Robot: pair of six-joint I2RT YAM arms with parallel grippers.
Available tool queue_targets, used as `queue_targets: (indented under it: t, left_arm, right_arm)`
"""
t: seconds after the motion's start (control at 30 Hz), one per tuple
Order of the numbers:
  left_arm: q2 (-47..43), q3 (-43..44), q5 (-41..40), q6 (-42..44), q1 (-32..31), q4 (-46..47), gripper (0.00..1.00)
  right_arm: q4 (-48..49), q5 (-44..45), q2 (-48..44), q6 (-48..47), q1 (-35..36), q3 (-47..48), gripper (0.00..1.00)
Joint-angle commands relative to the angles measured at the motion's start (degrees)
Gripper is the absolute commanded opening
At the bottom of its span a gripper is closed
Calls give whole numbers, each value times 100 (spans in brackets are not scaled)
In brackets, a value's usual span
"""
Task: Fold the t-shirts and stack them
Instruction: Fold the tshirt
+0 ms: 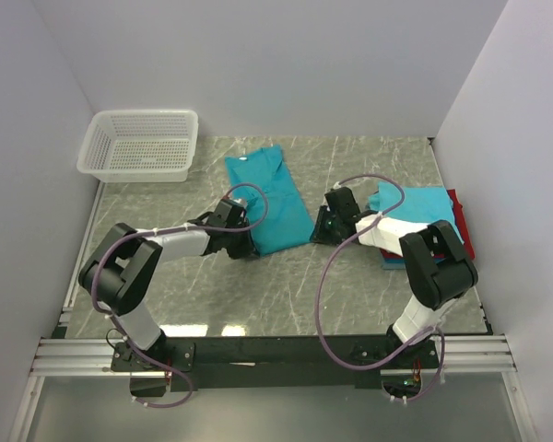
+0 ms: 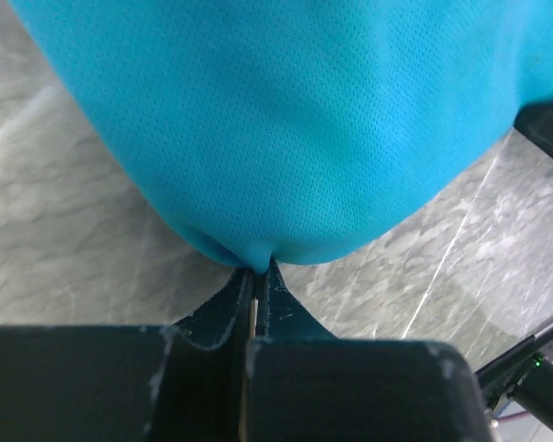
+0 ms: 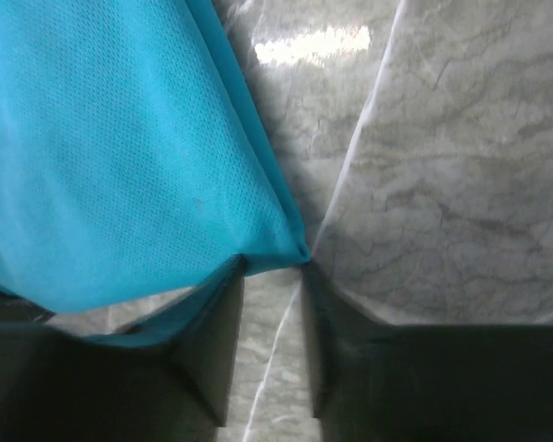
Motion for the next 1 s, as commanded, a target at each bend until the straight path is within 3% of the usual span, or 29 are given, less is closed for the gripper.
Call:
queue_targets:
  t: [0.0,0.1,0.2,0.5,0.77,0.97]
  left_arm:
    - [233,9,51,276,-10,-299,0]
    - [49,-79,51,259,-18,-202,0]
    - [-180,-149,-81,224,-18,-193,1]
    - [-1207,-895,-124,-268,-185,-184,1]
    - [-2831,-1485,-802,-1189,-1309,-1070,0]
    - [-3897,-1538,-960,-1394,-1811,-1458,1]
  right_arm:
    - [175,169,146,-5,-37,195,23]
    - [202,213,138,-48,-46,177,8]
    - [185,196,50,-57,-37,116,0]
    - [-175,213,-1091,21,50,-761,0]
    - [-1202,582,-3367,706,867,-2028,0]
    - [-2055,873,-4809,1068,1352,-1916,0]
